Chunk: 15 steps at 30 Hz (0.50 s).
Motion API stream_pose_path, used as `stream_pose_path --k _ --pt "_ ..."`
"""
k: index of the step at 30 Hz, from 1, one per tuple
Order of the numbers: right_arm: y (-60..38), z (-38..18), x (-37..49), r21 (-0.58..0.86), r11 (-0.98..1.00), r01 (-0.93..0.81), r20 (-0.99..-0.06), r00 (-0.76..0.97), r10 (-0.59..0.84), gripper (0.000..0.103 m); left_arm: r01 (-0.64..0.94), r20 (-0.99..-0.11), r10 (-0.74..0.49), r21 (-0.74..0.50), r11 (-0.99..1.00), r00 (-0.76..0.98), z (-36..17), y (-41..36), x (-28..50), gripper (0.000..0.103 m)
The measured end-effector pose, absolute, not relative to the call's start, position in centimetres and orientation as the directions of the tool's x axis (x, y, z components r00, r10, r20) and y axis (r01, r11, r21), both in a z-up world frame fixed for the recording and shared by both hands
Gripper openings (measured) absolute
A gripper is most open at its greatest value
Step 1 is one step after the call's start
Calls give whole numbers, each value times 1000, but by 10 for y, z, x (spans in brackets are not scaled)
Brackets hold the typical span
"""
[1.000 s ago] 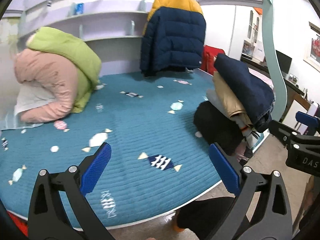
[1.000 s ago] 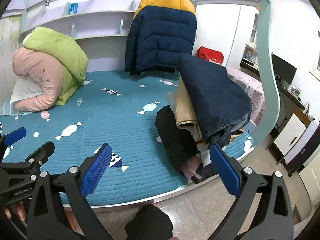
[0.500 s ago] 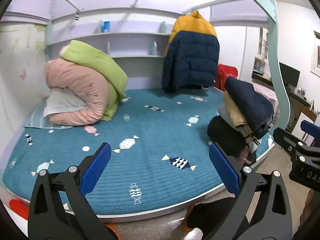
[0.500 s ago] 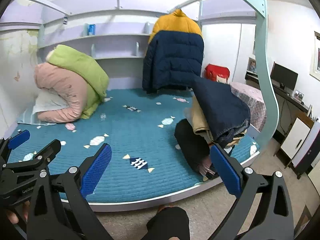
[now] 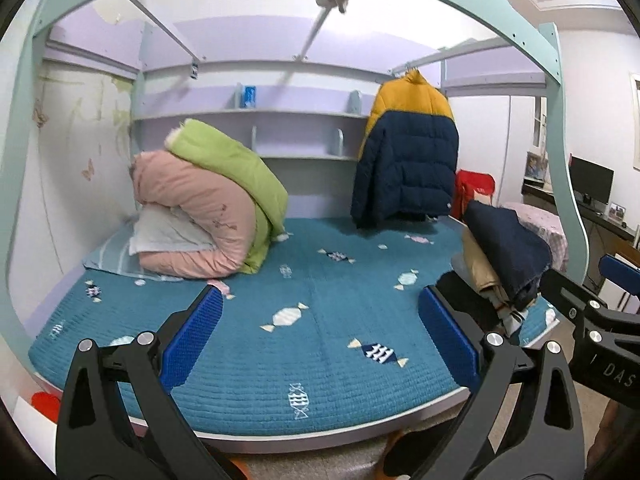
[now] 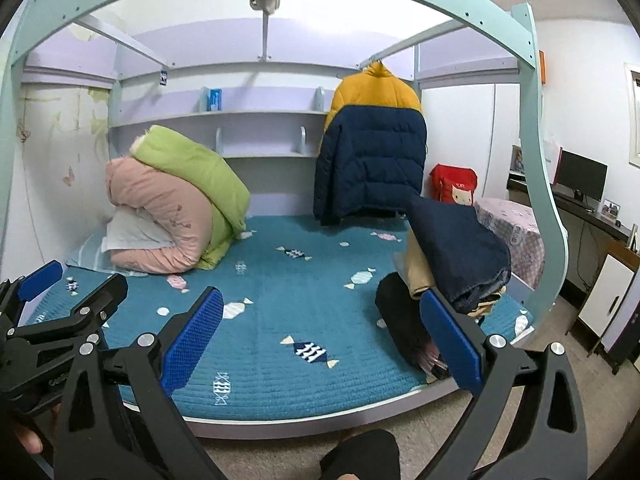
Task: Fold large clothes
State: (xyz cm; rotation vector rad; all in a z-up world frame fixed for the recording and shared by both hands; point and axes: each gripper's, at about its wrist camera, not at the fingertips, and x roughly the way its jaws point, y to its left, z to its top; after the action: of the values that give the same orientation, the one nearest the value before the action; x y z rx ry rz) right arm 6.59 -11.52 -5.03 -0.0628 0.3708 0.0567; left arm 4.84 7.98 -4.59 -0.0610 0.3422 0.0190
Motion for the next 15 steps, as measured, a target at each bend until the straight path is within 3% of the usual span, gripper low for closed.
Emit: stream_pose_path --k 15 --pt "-110 -33 47 -34 995 -93 -293 953 79 95 -51 -280 34 -54 997 959 -27 84 26 98"
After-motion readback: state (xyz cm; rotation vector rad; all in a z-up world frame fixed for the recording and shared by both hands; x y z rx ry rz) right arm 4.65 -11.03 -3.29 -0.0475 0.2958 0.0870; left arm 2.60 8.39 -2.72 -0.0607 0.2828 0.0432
